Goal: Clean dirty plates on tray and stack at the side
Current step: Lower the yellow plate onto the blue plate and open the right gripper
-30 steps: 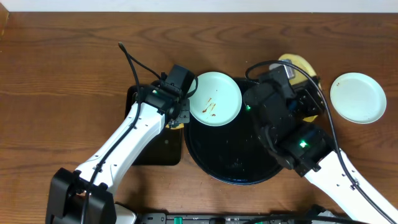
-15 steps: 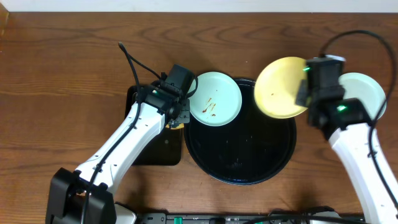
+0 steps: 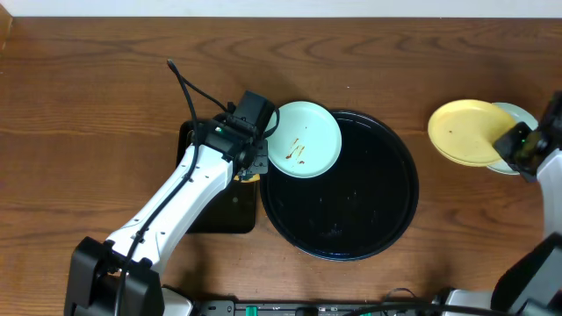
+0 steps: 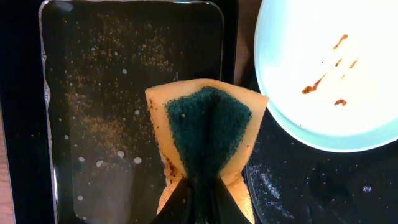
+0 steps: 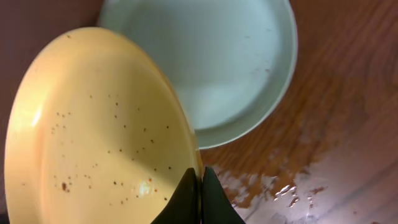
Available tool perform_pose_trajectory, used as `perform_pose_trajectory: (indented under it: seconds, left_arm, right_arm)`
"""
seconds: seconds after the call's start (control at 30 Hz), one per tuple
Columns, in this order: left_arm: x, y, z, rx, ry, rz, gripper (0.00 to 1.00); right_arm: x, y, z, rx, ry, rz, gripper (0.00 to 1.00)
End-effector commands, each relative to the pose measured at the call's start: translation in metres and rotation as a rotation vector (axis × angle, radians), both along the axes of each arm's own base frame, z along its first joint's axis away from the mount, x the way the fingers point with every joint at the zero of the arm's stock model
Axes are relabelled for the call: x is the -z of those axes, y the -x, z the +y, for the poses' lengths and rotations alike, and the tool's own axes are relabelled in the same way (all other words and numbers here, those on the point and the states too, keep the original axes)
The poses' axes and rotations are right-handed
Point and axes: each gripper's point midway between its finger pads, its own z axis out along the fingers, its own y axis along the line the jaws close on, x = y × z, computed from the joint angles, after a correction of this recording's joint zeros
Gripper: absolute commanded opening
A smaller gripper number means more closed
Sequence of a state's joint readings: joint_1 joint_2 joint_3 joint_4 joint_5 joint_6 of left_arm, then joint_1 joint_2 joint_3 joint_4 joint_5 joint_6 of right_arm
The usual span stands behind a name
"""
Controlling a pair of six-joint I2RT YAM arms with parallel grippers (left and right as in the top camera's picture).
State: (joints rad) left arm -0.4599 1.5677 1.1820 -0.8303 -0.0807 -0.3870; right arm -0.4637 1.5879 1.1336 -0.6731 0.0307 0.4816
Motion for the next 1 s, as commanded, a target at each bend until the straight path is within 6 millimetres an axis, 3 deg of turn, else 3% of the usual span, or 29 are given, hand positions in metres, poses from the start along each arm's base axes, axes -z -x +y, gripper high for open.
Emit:
perform_pose_trajectory:
  seconds: [0.0,0.23,0.43,0.87,0.9,0.93,0.97]
  left_arm:
    - [0.005,0.003,0.004,0.010,-0.019,0.019,0.07]
    - [0.006,0.005,0.006,0.013,-0.026,0.031,0.08]
    - [0.006,0.006,0.006,0.014,-0.028,0.034,0.08]
    - [0.006,0.007,0.006,0.020,-0.030,0.035,0.07]
    - [0.006,0.006,0.006,0.020,-0.030,0.035,0.07]
    - [0.006,0.006,0.006,0.020,-0.030,0.035,0.08]
    - [0.006,0.006,0.006,0.020,-0.030,0.035,0.08]
  right_arm:
    - [0.010,-0.001,-0.022,0.036,-0.026,-0.011,0.01]
    - [0.046,0.016,-0.059,0.180,-0.078,0.028,0.01]
    - [0.066,0.021,-0.073,0.200,-0.091,0.049,0.01]
    - [0.061,-0.001,-0.092,0.231,-0.033,-0.051,0.01]
    - [0.061,-0.002,-0.091,0.229,-0.037,-0.052,0.15]
    - [0.061,-0.003,-0.090,0.224,-0.042,-0.056,0.65]
    - [0.061,-0.004,-0.088,0.215,-0.043,-0.056,0.89]
